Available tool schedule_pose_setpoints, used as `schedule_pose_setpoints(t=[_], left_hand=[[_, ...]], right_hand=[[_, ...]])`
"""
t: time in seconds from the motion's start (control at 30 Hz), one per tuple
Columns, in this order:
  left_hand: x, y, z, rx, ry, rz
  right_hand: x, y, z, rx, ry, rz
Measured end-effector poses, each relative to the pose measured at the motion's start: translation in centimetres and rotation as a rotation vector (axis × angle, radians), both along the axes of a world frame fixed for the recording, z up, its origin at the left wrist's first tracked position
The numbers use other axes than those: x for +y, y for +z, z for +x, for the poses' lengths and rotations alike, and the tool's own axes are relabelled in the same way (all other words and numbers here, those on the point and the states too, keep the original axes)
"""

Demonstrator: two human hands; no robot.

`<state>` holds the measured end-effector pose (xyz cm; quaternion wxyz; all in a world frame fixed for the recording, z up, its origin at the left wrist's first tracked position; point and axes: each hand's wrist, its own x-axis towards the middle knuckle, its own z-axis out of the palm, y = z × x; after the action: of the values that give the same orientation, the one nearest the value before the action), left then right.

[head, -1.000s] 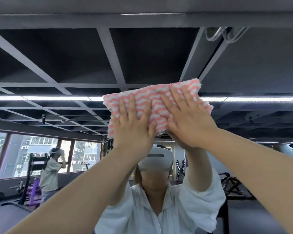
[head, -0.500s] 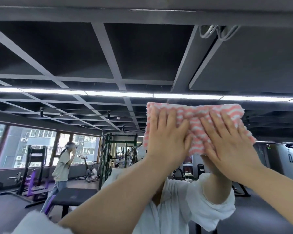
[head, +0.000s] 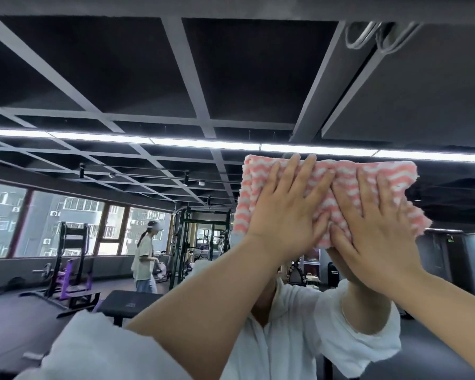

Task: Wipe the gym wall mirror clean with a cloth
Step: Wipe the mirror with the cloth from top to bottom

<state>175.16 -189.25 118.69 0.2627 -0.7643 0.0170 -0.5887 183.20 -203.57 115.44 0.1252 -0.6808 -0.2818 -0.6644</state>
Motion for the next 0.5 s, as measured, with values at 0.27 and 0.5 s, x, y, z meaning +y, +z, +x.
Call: schedule_pose_setpoints(t=[0.27,0.5], left_hand=[[7.5,-0.6,-3.4,-0.074,-0.043,-0.01],[14.3,-2.2,-6.8,-0.113,-0.076,-0.042]], right_hand=[[8.2,0.3,-3.1,-0.16,0.08,0.0],[15.5,-1.1,-6.8,-0.192,0.146,-0.009]])
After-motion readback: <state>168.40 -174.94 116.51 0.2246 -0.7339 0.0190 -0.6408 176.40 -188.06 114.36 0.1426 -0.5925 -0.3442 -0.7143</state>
